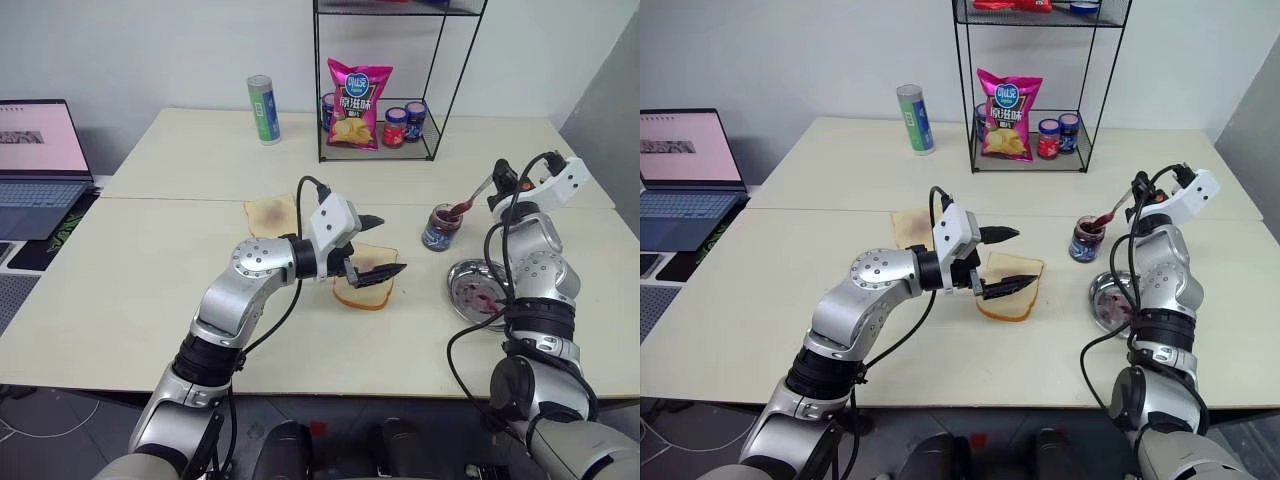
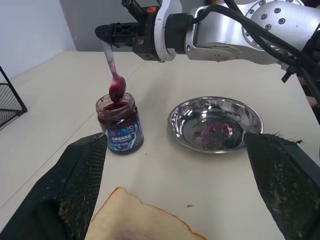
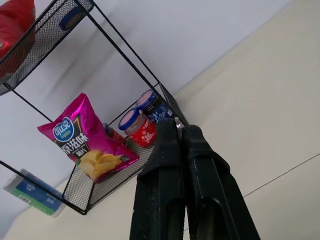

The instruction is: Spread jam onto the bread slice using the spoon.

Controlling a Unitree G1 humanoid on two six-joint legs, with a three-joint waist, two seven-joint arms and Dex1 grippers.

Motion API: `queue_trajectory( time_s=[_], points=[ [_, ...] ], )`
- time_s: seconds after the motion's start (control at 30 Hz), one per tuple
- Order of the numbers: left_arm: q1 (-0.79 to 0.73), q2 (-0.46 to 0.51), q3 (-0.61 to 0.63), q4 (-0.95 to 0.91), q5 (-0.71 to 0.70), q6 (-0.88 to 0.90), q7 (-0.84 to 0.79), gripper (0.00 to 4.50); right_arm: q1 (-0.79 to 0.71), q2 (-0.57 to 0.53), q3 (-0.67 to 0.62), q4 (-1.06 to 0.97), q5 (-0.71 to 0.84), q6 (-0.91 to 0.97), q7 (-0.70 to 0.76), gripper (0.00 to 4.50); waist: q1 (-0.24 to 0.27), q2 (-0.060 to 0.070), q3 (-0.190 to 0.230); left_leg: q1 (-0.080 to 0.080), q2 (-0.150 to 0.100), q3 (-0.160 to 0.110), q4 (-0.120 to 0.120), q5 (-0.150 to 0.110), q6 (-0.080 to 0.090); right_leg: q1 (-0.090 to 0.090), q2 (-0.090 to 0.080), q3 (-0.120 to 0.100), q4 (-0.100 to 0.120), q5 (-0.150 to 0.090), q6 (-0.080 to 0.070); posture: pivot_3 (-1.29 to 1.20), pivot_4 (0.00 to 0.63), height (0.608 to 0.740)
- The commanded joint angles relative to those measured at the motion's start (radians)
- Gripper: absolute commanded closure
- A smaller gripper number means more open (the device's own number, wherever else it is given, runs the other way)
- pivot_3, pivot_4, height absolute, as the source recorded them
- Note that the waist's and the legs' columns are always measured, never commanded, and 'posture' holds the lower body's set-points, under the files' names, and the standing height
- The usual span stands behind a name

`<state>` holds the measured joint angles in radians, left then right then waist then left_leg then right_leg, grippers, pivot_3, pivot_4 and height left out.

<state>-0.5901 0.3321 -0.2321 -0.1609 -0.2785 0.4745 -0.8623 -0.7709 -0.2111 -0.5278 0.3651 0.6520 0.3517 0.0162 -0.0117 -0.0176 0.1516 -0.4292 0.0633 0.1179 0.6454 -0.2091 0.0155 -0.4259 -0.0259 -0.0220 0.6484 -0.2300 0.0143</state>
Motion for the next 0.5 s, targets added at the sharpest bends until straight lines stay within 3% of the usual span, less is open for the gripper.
queue_trajectory(
  time_s=[0.03,0.3,0.5],
  points=[
    [-0.009,-0.008,0.032,-0.058,-0.054,0.032,0.006,0.00,0.012,0.025,-0.045,-0.107,0.098,0.053,-0.044,4.45,0.000,0.000,0.000,0.000,0.000,0.000,0.000,0.000,0.000,0.000,0.000,0.000,0.000,0.000,0.000,0.00,0.150,0.740],
    [0.045,0.087,0.073,-0.111,-0.088,0.040,-0.033,0.00,0.020,0.125,-0.088,-0.305,0.344,0.187,-0.178,4.45,-0.010,0.001,0.001,0.000,0.001,0.000,0.000,0.000,0.000,0.000,0.000,0.000,0.001,0.000,0.000,0.00,0.150,0.740],
    [0.218,0.218,0.139,-0.205,-0.104,0.048,-0.051,0.00,0.114,0.180,0.103,-0.493,0.368,0.317,-0.161,4.45,-0.021,0.002,0.001,0.000,0.001,-0.001,-0.002,0.000,0.000,0.000,0.000,0.000,0.000,0.000,-0.001,0.00,0.150,0.740]
  ],
)
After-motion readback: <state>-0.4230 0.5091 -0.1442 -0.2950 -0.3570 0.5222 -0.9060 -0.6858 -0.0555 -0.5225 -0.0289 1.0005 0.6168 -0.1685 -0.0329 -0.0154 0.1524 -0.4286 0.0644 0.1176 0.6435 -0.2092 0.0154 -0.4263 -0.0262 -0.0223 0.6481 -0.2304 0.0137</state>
